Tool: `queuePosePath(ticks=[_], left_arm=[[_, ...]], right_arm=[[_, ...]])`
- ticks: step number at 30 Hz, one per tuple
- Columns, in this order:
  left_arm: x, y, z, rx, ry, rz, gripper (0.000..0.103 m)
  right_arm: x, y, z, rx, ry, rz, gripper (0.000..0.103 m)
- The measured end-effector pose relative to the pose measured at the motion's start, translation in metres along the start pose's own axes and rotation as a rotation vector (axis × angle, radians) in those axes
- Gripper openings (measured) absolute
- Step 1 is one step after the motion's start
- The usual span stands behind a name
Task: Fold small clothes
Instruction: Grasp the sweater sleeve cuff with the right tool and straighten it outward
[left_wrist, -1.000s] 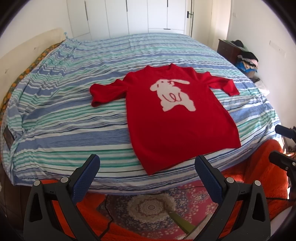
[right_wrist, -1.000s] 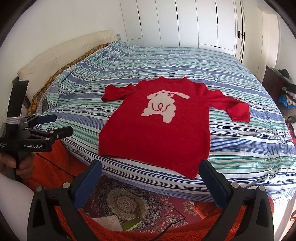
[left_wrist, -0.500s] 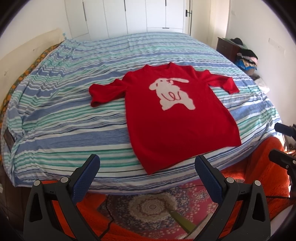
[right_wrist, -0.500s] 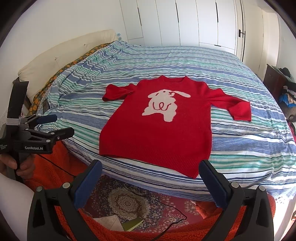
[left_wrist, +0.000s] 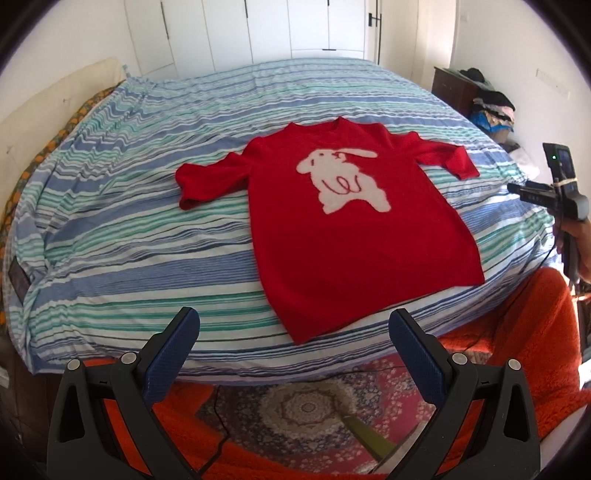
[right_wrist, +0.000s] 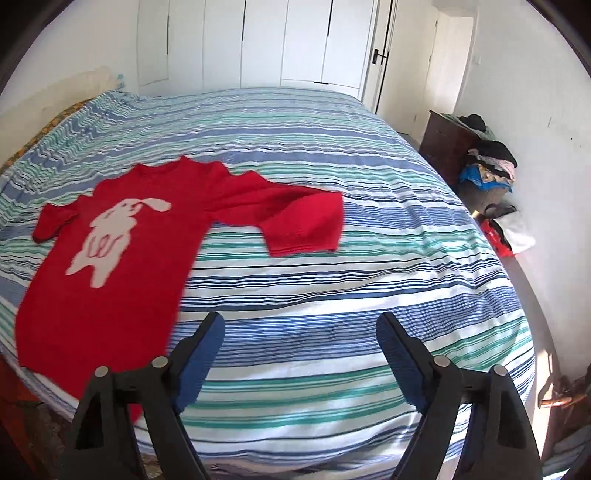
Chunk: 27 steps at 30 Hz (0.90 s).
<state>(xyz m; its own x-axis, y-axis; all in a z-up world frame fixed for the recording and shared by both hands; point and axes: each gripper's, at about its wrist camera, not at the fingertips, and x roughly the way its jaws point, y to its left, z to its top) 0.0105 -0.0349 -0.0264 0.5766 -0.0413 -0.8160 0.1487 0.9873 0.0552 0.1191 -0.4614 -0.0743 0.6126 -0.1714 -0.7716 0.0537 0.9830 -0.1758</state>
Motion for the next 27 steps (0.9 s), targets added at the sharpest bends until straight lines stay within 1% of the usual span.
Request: queuePosePath(ticks=[1, 3, 7, 8, 10, 11, 12, 13, 14, 16, 19, 23, 25, 26, 27], left_arm=[[0.001, -0.003, 0.001, 0.006, 0.005, 0.003, 0.102], [0.002, -0.008, 0.002, 0.022, 0.008, 0.023, 0.102], [0.007, -0.013, 0.006, 0.029, 0.028, 0.052, 0.102], [0.008, -0.013, 0.006, 0.03, 0.035, 0.058, 0.102], [0.009, -0.013, 0.007, 0.031, 0.045, 0.078, 0.102], [0.01, -0.012, 0.007, 0.029, 0.049, 0.089, 0.102], [0.01, -0.01, 0.007, 0.024, 0.053, 0.096, 0.102], [0.011, -0.009, 0.006, 0.016, 0.058, 0.101, 0.102], [0.012, -0.008, 0.006, 0.006, 0.066, 0.103, 0.102], [0.019, -0.005, 0.006, -0.014, 0.091, 0.091, 0.102], [0.028, -0.01, 0.008, -0.012, 0.12, 0.054, 0.102], [0.032, -0.029, 0.013, 0.054, 0.131, 0.03, 0.102], [0.029, -0.037, 0.014, 0.091, 0.116, 0.036, 0.102], [0.027, -0.04, 0.014, 0.104, 0.11, 0.043, 0.102], [0.027, -0.042, 0.014, 0.11, 0.106, 0.05, 0.102]], right_arm=[[0.021, -0.007, 0.008, -0.027, 0.021, -0.016, 0.065], [0.056, -0.007, 0.025, -0.097, 0.032, -0.003, 0.064], [0.114, 0.03, 0.051, -0.22, 0.066, 0.089, 0.064], [0.128, 0.041, 0.053, -0.256, 0.077, 0.092, 0.064], [0.157, 0.057, 0.055, -0.34, 0.101, 0.05, 0.064], [0.168, 0.058, 0.055, -0.359, 0.111, 0.04, 0.058], [0.17, 0.054, 0.057, -0.346, 0.105, 0.049, 0.046], [0.166, 0.046, 0.06, -0.312, 0.095, 0.06, 0.015], [0.16, 0.034, 0.064, -0.256, 0.076, 0.073, 0.009], [0.137, -0.003, 0.069, -0.082, 0.021, 0.12, 0.009], [0.119, -0.076, 0.064, 0.207, 0.004, 0.192, 0.009], [0.138, -0.16, 0.034, 0.583, 0.08, 0.221, 0.009], [0.153, -0.19, 0.013, 0.771, 0.112, 0.247, 0.009], [0.157, -0.201, 0.005, 0.842, 0.116, 0.256, 0.01], [0.16, -0.207, -0.001, 0.883, 0.115, 0.266, 0.011]])
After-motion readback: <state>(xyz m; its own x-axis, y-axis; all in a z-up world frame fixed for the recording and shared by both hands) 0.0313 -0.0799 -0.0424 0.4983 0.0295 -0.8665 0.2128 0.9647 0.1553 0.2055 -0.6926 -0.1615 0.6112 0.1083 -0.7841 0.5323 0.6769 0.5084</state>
